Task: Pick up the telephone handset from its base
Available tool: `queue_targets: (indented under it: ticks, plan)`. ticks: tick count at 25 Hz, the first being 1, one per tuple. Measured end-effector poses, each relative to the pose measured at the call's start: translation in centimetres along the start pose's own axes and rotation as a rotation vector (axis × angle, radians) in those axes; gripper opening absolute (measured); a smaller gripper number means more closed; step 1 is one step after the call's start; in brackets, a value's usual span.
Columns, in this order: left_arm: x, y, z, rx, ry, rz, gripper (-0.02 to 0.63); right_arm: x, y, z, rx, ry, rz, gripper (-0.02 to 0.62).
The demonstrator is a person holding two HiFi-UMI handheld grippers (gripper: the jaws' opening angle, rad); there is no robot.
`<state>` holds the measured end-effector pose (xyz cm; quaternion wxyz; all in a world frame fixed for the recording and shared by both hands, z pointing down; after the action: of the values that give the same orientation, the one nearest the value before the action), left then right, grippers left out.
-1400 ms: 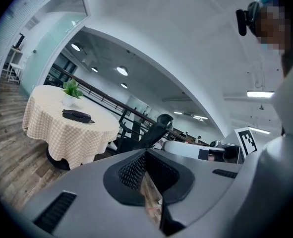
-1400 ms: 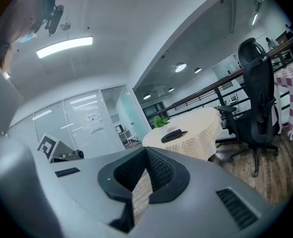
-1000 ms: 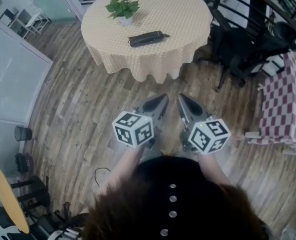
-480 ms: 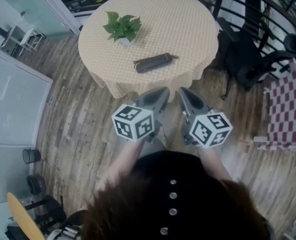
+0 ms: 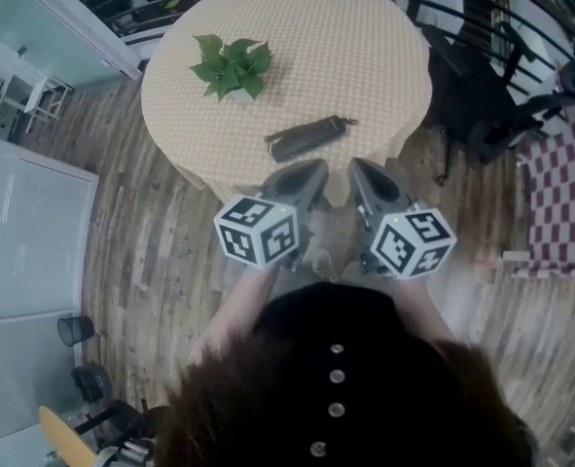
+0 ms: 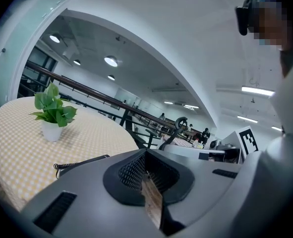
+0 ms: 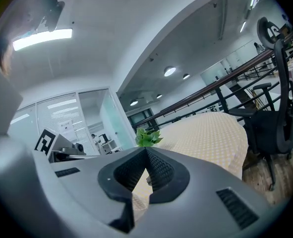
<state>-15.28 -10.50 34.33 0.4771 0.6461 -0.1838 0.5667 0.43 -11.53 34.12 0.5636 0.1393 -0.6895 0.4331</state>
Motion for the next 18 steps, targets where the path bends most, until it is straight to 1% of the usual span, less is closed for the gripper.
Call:
queue_targets:
  ticks: [6, 13, 18]
  plan:
    - [-0.4, 1.9, 0.7, 0.021, 0.034, 0.019, 0.006, 0.2, -0.1, 1.8, 0.026, 0.013, 0.001, 0.009]
    - [0.4, 2.7, 1.3, 0.025, 0.051, -0.003, 0.006, 0.6, -0.7, 2.0, 0.042, 0.033, -0.001, 0.009]
    - [0.3, 3.0, 1.6, 0.015, 0.057, -0.004, 0.006, 0.7, -1.1, 2.6, 0.032, 0.041, 0.017, 0.009]
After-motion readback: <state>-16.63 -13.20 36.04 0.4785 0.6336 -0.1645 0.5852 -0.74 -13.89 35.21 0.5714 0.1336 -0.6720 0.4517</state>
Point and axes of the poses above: the fingertips, and each gripper's own axes: z forward along the fingers, y to its left, x out of its underside, the point moved 8 cm from there along -z, backward along the fingers, and after that the axes turned 11 degrees about -y, right-handed, at the moved point
